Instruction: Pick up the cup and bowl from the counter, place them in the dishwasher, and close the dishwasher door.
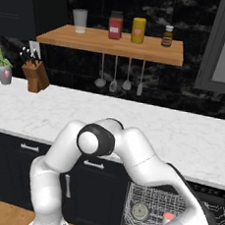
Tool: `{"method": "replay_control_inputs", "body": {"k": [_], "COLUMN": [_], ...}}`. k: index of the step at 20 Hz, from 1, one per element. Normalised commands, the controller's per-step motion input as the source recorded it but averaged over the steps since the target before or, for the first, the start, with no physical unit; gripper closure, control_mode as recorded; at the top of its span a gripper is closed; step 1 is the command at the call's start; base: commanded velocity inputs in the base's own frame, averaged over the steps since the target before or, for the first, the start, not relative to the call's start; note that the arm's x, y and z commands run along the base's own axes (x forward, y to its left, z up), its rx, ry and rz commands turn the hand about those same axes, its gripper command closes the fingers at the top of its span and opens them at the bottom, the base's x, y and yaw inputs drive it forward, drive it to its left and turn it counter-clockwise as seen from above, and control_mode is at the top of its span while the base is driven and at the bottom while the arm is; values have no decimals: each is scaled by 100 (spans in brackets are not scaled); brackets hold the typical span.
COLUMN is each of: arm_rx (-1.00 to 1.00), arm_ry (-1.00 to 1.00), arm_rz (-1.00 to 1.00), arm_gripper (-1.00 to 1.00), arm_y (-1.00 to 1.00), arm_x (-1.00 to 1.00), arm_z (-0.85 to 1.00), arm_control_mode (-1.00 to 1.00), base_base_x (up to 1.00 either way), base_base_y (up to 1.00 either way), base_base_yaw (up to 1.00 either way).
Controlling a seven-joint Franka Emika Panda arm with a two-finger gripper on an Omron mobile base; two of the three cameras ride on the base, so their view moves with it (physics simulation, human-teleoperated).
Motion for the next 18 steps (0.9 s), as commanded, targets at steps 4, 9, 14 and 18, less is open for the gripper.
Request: {"method": "replay_control_inputs", "body": {"k": [4, 9, 14, 18], "arm_rx": [24, 14, 1, 0], "arm_ry": [-20, -22, -5, 0], "arm_rz": [-59, -42, -16, 0], "arm_gripper": [-100, -100, -100, -100], "arm_y": [29, 23, 7, 0], "arm_x": [-19, -15, -15, 0], "arm_z": [0, 0, 0, -17], "arm_control_mode": [-100, -100, -100, -100], "base_base_x": [0, 0, 0, 0], "base_base_y": [0, 0, 0, 0], "base_base_yaw": [0, 0, 0, 0]}}
